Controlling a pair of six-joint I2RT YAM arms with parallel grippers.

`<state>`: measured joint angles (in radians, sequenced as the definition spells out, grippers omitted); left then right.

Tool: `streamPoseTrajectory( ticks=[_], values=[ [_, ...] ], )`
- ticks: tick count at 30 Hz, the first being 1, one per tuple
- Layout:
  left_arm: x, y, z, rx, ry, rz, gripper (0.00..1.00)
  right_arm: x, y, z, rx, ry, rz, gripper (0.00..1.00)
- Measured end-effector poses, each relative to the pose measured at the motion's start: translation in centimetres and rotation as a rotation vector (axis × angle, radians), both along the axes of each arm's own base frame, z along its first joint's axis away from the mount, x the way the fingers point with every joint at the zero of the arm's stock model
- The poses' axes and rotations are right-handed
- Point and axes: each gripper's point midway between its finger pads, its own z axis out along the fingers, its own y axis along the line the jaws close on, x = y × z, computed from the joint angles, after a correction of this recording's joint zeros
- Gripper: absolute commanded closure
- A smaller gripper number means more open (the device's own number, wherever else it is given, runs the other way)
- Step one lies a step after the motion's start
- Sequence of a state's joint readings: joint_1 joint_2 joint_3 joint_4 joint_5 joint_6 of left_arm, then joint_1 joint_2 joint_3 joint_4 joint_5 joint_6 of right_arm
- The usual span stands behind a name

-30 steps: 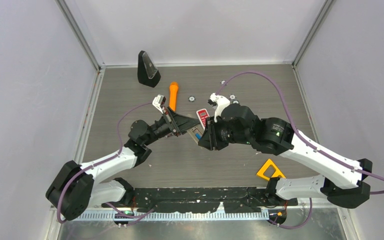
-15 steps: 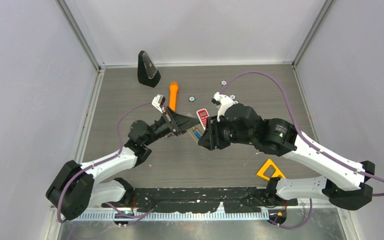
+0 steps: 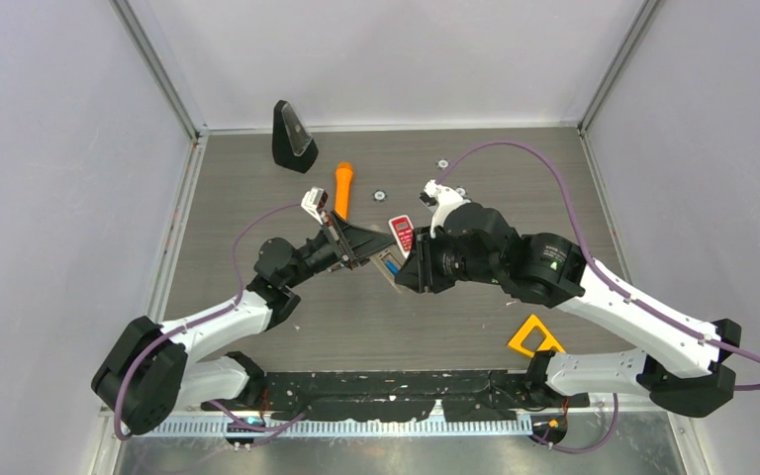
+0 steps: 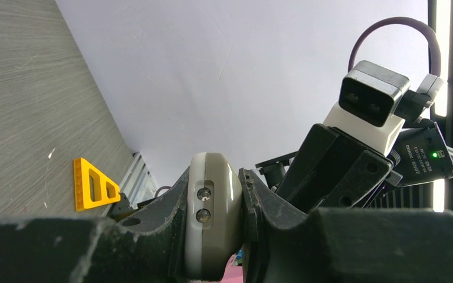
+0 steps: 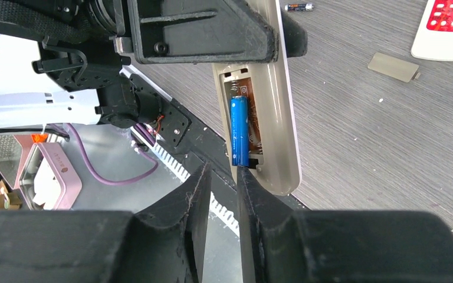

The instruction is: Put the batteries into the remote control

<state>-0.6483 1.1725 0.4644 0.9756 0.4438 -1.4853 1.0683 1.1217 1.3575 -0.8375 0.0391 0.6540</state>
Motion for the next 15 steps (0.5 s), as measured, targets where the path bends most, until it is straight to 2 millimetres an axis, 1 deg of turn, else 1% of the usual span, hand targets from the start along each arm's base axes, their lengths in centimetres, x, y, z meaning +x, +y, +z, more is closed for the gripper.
streamPoseTrajectory(
  ticks=[6, 15],
  values=[
    [0.0, 0.0, -0.1, 0.002, 0.003, 0.000, 1.00, 0.4, 0.3, -0.5, -0.009, 0.014, -0.003, 0.77],
    [0.1, -0.1, -0.4, 0.007, 0.008, 0.000, 1.00, 0.9, 0.4, -1.1, -0.022, 0.025, -0.012, 0.78]
  ],
)
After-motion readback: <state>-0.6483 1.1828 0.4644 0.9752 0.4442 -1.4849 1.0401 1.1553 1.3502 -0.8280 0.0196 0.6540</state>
